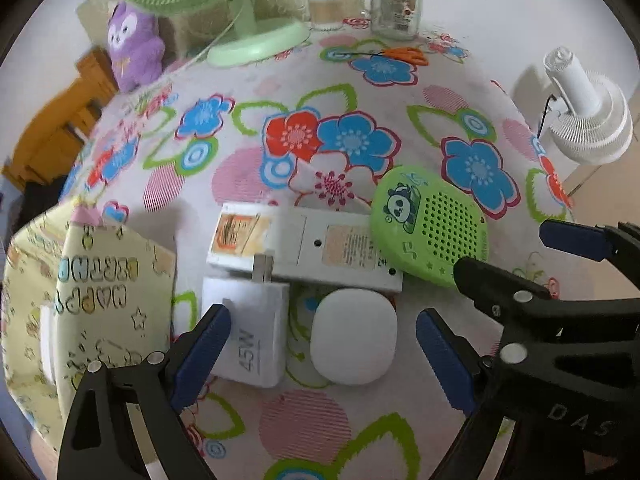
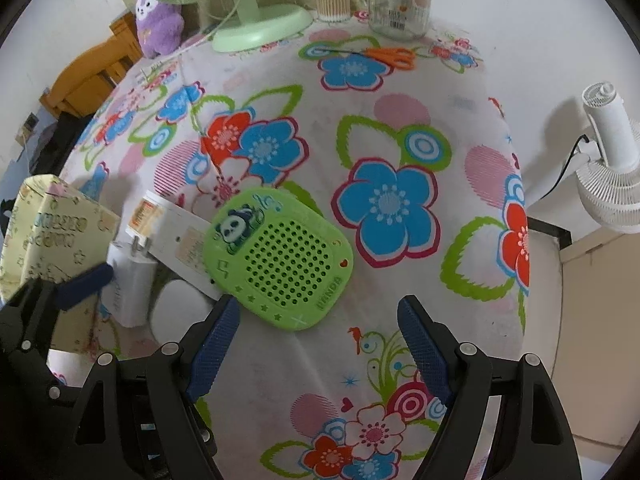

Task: Organize rigid objects
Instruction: 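Lower the right gripper onto the green PANDA speaker and grasp it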

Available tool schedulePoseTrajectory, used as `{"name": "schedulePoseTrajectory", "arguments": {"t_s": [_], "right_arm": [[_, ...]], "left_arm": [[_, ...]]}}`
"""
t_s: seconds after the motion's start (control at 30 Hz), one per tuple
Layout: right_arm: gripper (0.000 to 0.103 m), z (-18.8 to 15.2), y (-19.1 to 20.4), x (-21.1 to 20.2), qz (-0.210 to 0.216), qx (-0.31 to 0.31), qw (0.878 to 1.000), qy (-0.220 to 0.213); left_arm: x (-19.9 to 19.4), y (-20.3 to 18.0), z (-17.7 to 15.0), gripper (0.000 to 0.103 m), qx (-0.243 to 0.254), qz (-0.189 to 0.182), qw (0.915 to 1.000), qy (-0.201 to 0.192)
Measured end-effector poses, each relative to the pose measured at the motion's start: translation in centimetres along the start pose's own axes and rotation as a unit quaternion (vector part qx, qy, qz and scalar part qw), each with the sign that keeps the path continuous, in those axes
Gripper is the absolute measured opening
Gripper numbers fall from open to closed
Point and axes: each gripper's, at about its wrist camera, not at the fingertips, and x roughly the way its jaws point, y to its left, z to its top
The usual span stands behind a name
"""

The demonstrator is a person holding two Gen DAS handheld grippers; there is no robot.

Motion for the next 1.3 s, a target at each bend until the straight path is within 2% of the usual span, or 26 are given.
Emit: {"name": "schedulePoseTrajectory", "arguments": {"t_s": [0.27,0.33,0.47,0.53,0.63,0.87,0.97,1.03,1.3], "right_arm": [[0.083,-0.3,-0.7,0.8,0.002,0.005,1.000,0.009],[0.083,-0.3,-0.7,1.1,0.002,0.003,1.000,0.012],[0.083,-0.4,-0.9,1.4,0.003,0.002,1.000,0.015],[0.083,-0.5,-1.0,1.6,0.004,0.000,1.000,0.017],[0.084,-0.5,-1.2,1.6,0.003,-0.001,1.000,0.017],[0.084,-0.4,-1.6,2.2,0.009,0.001,1.000,0.018],[0.084,0.0,-1.3,2.2,0.016,-0.009,1.000,0.014],[0.084,0.3,-1.0,2.1,0.023,-0.015,1.000,0.014],[0.084,1.6,0.5,2.8,0.043,-0.050,0.998,0.021]], "left_arm": [[-0.3,-1.1,-0.8,0.090,-0.006,0.007,1.0000,-0.002],[-0.4,-1.5,-0.9,0.083,-0.007,0.018,0.9998,0.000],[-0.5,-2.0,-1.0,0.081,-0.019,0.009,0.9998,-0.003],[0.3,-2.0,-1.1,0.072,-0.031,-0.005,0.9994,0.014],[1.6,-1.6,-1.2,0.071,-0.049,-0.008,0.9984,0.029],[2.1,-1.4,-0.8,0.068,-0.054,-0.005,0.9985,0.012],[2.1,-1.3,-0.6,0.061,-0.052,-0.013,0.9985,0.007],[2.0,-1.3,-0.5,0.051,-0.051,-0.019,0.9985,0.003],[2.1,-1.0,-0.4,0.051,-0.045,-0.025,0.9986,0.016]]}}
